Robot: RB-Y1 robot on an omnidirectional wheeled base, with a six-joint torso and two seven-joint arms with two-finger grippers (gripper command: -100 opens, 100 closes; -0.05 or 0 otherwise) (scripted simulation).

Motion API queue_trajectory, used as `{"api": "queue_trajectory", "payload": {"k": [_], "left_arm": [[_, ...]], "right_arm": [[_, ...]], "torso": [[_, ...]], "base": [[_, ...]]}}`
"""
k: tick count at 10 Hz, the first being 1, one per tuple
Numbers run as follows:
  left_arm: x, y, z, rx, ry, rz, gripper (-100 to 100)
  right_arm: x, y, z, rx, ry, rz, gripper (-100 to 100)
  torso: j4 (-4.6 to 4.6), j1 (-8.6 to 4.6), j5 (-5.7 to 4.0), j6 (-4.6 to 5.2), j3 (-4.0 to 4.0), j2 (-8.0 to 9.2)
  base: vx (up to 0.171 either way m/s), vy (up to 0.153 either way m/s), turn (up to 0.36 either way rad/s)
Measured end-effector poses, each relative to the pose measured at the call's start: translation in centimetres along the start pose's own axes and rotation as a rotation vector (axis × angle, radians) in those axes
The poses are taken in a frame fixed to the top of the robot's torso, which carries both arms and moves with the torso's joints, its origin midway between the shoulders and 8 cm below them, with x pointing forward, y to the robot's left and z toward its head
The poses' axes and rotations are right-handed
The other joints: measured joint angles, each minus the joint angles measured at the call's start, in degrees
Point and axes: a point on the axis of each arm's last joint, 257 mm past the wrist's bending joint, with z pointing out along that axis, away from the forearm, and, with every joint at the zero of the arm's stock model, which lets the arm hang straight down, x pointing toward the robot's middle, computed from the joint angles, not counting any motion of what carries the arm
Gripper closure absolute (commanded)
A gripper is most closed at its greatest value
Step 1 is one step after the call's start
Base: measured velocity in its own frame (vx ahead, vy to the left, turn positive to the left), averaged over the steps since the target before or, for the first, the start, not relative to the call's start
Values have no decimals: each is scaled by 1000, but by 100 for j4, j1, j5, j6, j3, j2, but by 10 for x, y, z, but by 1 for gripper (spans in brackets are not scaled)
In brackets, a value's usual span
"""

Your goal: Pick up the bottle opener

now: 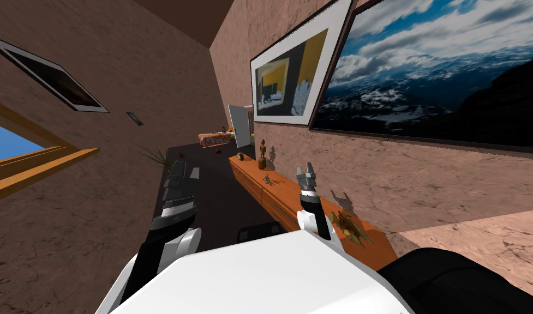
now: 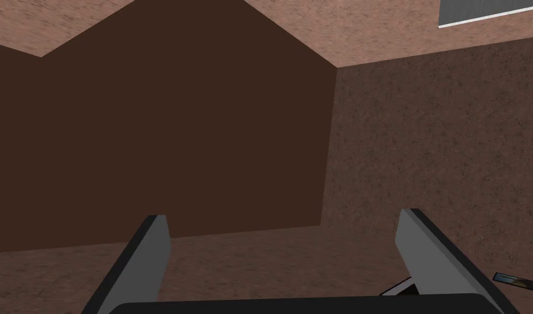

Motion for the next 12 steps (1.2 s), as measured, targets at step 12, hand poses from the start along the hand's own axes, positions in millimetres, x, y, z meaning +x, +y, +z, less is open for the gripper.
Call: {"api": "queue_trajectory", "payload": {"k": [12], "left_arm": [[0, 0, 0, 0, 0, 0, 0]], "right_arm": [[13, -109, -64, 337, 247, -254, -100]], "torso": [[6, -4, -1, -1, 13, 22]], "base": [[-87, 8, 96]]}}
